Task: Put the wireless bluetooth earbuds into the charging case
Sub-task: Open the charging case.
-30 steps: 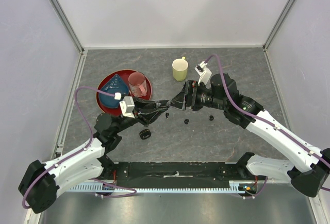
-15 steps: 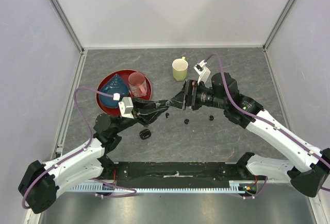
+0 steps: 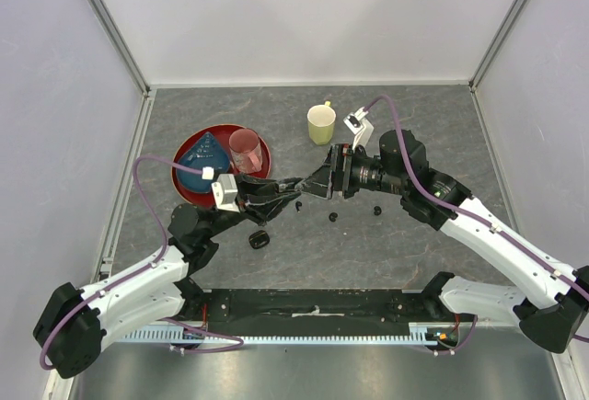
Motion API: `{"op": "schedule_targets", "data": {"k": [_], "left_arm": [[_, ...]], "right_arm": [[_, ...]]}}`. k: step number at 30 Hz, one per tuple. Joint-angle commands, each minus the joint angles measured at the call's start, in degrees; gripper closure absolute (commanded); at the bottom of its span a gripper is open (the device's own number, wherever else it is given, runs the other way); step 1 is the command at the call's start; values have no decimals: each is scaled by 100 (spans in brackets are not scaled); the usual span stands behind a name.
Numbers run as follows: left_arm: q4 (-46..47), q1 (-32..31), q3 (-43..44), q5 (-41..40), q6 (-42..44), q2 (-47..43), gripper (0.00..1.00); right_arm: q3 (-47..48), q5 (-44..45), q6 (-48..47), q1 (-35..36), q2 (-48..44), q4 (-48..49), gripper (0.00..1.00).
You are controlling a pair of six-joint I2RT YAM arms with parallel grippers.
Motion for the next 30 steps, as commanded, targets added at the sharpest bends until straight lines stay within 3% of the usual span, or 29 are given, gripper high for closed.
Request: {"op": "schedule_targets", "data": {"k": [1,30], "left_arm": [[378,-14,201,-139,36,3,98],[168,-23,254,792,-26,-172,98]], "right_arm": [[122,-90,-195,-5,-36,102,11],[298,464,-82,-5,192,137,11]]}}
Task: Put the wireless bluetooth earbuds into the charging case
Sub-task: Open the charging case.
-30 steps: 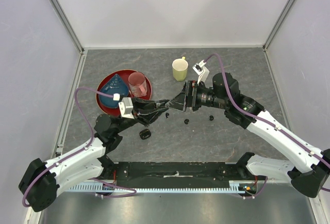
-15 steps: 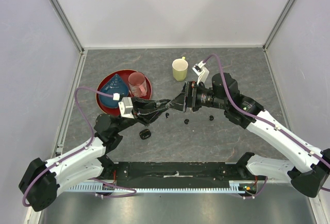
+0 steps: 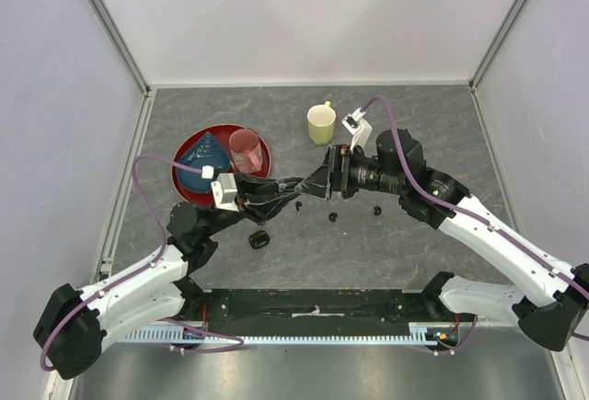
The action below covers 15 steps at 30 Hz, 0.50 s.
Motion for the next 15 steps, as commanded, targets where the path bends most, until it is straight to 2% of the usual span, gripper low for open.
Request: {"op": "schedule_targets", "data": {"k": [1,15], "left_arm": [[178,-69,171,607,-26,-205,98],[178,-69,47,607,45,-311,98]], "right_arm": [[233,308,57,-15,125,307,11],[215,264,197,-33,125,475,11]]}}
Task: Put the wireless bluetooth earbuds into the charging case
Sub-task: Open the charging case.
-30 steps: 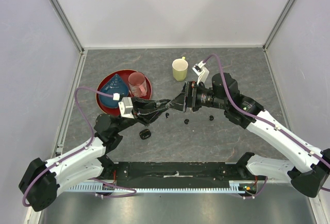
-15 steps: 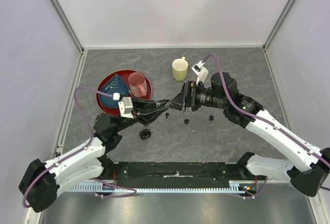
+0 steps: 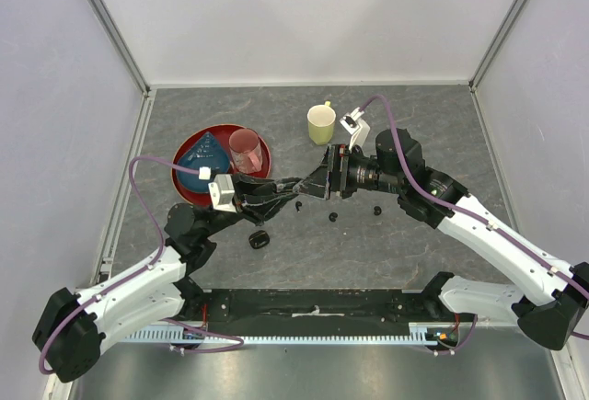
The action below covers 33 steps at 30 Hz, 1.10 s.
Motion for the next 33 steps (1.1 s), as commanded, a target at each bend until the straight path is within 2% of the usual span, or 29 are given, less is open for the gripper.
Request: {"op": "schedule_targets", "data": {"k": [1,22,33], "left_arm": [[305,-95,50,591,36,-138,98],[331,-86,-3,662,-26,-86,98],[261,-95,-100,320,18,-121,98]], "right_arm": [[206,402,84,-35,68,365,11],[162,376,145,-105,33,488,11],[206,209,136,-123,6,611,10]]}}
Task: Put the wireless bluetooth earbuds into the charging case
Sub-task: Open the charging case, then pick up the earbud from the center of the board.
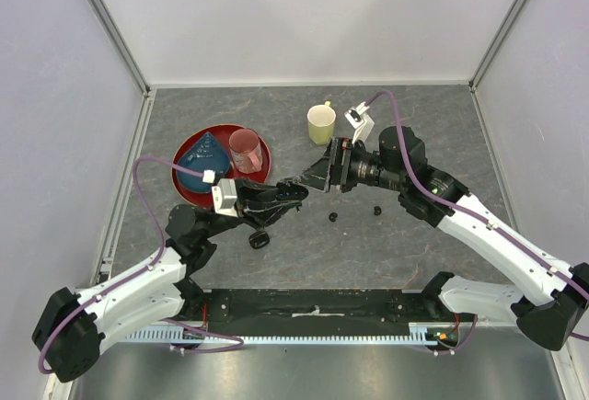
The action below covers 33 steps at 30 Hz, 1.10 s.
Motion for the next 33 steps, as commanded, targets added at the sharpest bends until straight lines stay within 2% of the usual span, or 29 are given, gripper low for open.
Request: {"op": "schedule_targets", "data": {"k": [1,7,12,18,22,27,30,33], "left_arm": [[287,-36,-89,-98,27,-121,98],[234,-36,-238,-380,159,-217,98],[243,-45,-300,-494,194,-332,98],[550,-36,-467,-634,98,-569,98],[779,-45,-528,-731,88,-780,98],[1156,-36,-669,-793,88,-807,98],[1963,-45,-914,-723,247,-719,98],[2264,-45,-1003,-767,177,-666,98]], "right_arm": [[206,-12,-1,-44,-31,405,9],[241,-206,95,-71,-259,740,5],[250,22,87,-185,-461,697,3],[250,935,-299,-790,-436,-444,2],[84,1016,-616,-1440,-339,-1148,3],[-136,1384,-1143,-1881,-190,-1770,7],[-224,1841,-1381,-1978,3,-2202,10],[-574,1921,-1443,-2127,48,-2300,23]]}}
